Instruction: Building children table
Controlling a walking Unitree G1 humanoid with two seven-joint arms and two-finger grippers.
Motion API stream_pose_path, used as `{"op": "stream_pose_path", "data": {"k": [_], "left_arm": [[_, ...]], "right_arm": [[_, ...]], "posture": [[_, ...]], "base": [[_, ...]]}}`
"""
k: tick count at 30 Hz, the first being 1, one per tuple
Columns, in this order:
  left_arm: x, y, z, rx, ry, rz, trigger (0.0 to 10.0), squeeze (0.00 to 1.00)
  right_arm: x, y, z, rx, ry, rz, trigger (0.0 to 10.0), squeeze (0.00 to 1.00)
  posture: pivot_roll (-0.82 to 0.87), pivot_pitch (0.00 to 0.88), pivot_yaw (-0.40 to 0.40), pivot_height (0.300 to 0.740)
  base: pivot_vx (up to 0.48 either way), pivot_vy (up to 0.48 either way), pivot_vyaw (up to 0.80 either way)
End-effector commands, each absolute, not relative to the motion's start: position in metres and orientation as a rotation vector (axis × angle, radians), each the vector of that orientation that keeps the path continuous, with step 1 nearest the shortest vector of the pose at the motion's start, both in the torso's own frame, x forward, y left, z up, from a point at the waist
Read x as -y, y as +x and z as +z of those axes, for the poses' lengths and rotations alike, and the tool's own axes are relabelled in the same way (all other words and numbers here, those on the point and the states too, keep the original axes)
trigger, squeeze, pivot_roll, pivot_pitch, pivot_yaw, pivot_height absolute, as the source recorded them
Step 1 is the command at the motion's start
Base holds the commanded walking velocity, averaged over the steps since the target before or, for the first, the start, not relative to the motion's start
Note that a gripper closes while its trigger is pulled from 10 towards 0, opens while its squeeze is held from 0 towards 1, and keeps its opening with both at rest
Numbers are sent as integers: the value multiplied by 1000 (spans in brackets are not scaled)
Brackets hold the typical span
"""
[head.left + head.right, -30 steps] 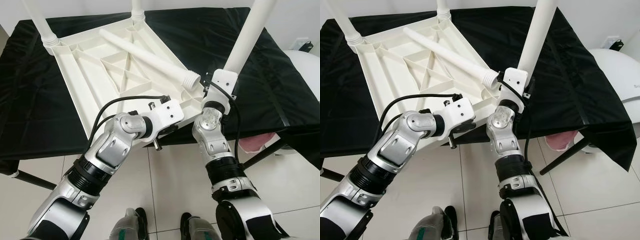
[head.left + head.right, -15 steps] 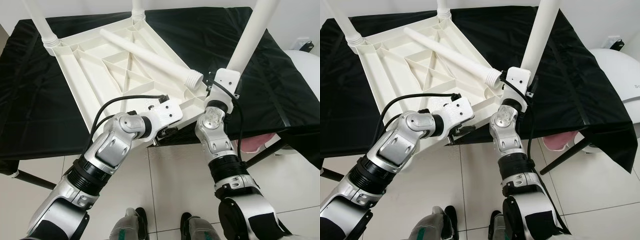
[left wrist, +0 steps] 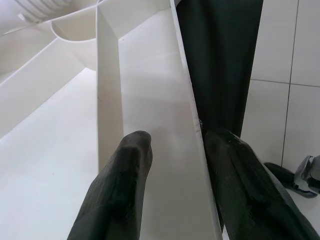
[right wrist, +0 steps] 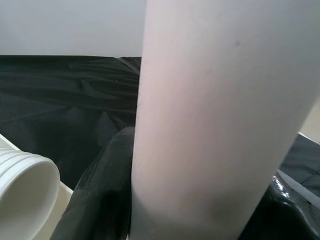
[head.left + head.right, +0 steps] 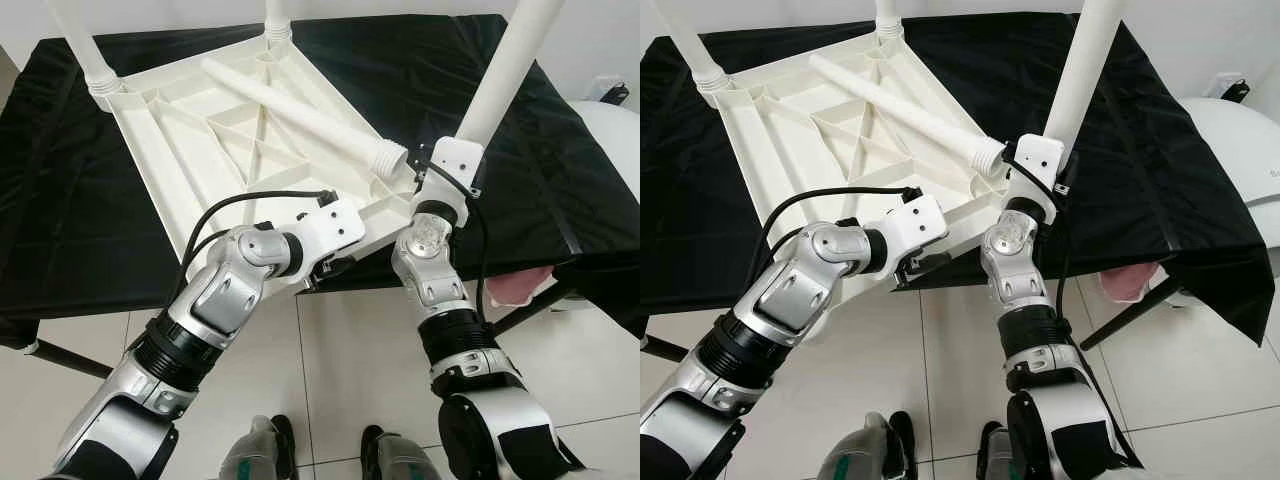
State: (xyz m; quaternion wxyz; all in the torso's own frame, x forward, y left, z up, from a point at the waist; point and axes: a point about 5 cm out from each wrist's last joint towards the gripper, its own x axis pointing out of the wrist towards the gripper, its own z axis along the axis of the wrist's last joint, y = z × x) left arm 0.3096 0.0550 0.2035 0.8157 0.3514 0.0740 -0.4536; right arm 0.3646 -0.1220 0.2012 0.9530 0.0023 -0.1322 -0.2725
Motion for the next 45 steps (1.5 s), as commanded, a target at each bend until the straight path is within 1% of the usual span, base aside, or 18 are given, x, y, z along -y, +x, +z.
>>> {"op": "stream_pose_path", "data": {"k": [1, 15, 16, 18, 19, 22, 23, 24, 25, 45], "left_arm": [[-55, 309, 198, -173, 752, -970, 10000, 0], [-60, 306, 185, -272, 777, -990, 10000, 0], [-60, 306, 185, -270, 781, -992, 275, 0], [-60, 306, 185, -270, 781, -992, 275, 0], [-60, 306, 185, -269, 782, -993, 0, 0], [-60, 306, 187, -261, 778, -994, 0, 0], [-60, 306, 187, -272, 779, -988, 7647, 0], [-60, 307, 186, -280, 781, -984, 7647, 0], [-60, 307, 186, -283, 782, -983, 10000, 0], [-60, 308, 187, -270, 787, -988, 10000, 0]], "right_arm": [[149, 357, 149, 40, -44, -666, 10000, 0], [153, 357, 153, 53, -33, -683, 10000, 0], [153, 357, 153, 54, -32, -685, 10000, 0], [153, 357, 153, 54, -32, -685, 10000, 0], [153, 357, 153, 55, -31, -686, 10000, 0], [154, 357, 153, 54, -27, -690, 10000, 0], [154, 357, 153, 53, -26, -691, 10000, 0], [154, 357, 153, 53, -25, -692, 10000, 0], [155, 357, 153, 52, -24, -692, 10000, 0], [163, 354, 156, 74, 8, -714, 10000, 0]], "posture": [[-112, 192, 12, 740], [-116, 206, 25, 740], [-117, 208, 27, 740], [-117, 208, 27, 740], [-117, 207, 28, 740], [-117, 209, 28, 740], [-117, 209, 28, 740], [-117, 209, 28, 740], [-116, 209, 28, 740], [-116, 209, 28, 740]], "base": [[0, 0, 0], [0, 0, 0], [0, 0, 0], [0, 0, 0], [0, 0, 0], [0, 0, 0], [0, 0, 0], [0, 0, 0], [0, 0, 0], [0, 0, 0]]}}
